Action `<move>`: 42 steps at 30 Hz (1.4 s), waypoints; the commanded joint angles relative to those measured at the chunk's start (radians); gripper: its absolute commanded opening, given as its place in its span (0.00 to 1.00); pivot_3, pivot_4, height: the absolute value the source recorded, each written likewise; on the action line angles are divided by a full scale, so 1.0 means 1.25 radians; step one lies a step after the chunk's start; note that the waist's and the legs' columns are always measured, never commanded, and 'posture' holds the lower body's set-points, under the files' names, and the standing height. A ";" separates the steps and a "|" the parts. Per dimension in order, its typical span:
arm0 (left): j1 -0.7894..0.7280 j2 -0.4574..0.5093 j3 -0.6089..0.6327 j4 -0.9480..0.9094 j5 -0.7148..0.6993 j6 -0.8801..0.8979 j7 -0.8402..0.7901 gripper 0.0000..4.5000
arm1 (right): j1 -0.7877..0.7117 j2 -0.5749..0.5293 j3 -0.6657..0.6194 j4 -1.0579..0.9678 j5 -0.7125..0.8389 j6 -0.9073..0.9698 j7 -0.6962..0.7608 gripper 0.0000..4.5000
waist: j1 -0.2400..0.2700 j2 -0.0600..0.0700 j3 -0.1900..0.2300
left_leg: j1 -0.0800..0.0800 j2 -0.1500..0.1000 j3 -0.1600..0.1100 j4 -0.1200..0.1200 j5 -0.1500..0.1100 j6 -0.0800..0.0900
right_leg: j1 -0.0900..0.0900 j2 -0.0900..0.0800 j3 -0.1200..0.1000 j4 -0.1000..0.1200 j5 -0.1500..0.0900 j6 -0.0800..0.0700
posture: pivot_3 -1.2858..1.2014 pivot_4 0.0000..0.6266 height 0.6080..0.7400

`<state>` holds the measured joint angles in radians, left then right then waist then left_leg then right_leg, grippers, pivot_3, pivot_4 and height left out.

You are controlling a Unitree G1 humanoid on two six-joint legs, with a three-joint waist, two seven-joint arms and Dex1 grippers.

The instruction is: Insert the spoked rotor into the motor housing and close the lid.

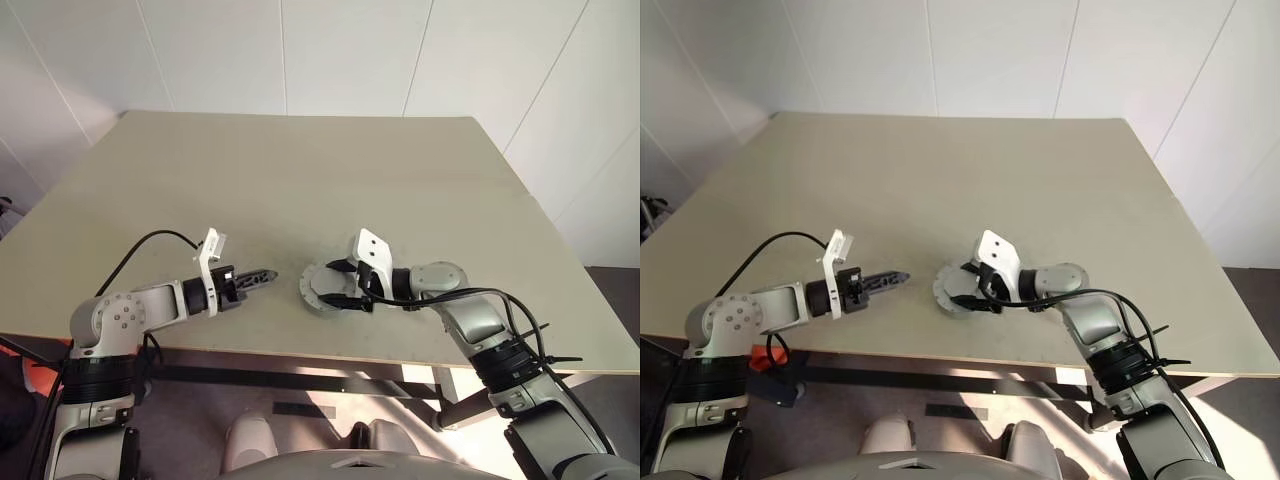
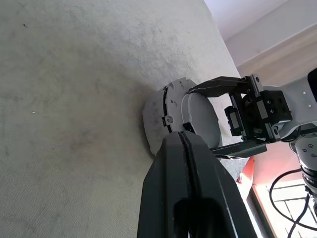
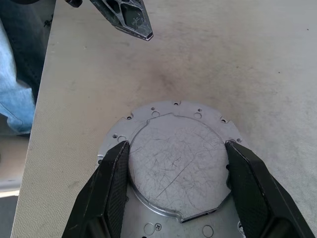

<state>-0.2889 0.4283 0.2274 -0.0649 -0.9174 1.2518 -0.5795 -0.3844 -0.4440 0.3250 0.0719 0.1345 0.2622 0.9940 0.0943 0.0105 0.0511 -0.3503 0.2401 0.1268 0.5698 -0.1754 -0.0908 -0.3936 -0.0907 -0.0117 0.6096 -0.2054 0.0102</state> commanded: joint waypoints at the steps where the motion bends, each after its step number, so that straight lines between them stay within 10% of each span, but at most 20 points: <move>1: -0.013 -0.004 0.001 -0.016 -0.006 -0.011 0.001 0.00 | -0.003 -0.023 0.010 0.032 -0.034 0.000 0.002 0.65 | 0.000 0.000 0.000 | 0.000 0.000 0.000 0.000 0.000 0.000 | 0.000 0.000 0.000 0.000 0.000 0.000 | 0.52 0.00 1.00; 42: -0.056 -0.087 -0.027 0.006 -0.003 -0.004 0.059 0.00 | -0.017 -0.103 0.091 0.028 -0.097 0.140 -0.026 0.65 | 0.007 -0.003 -0.002 | 0.001 -0.001 0.000 0.000 -0.002 0.003 | 0.006 -0.002 0.000 -0.003 -0.002 0.003 | 0.52 0.00 1.00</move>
<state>-0.3442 0.3186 0.1881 -0.0468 -0.9171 1.2525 -0.5077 -0.4345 -0.5216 0.3987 0.0084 0.1204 0.3787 0.9869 0.1027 0.0072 0.0482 -0.3494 0.2385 0.1264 0.5702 -0.1773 -0.0877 -0.3863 -0.0929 -0.0119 0.6056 -0.2096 0.0167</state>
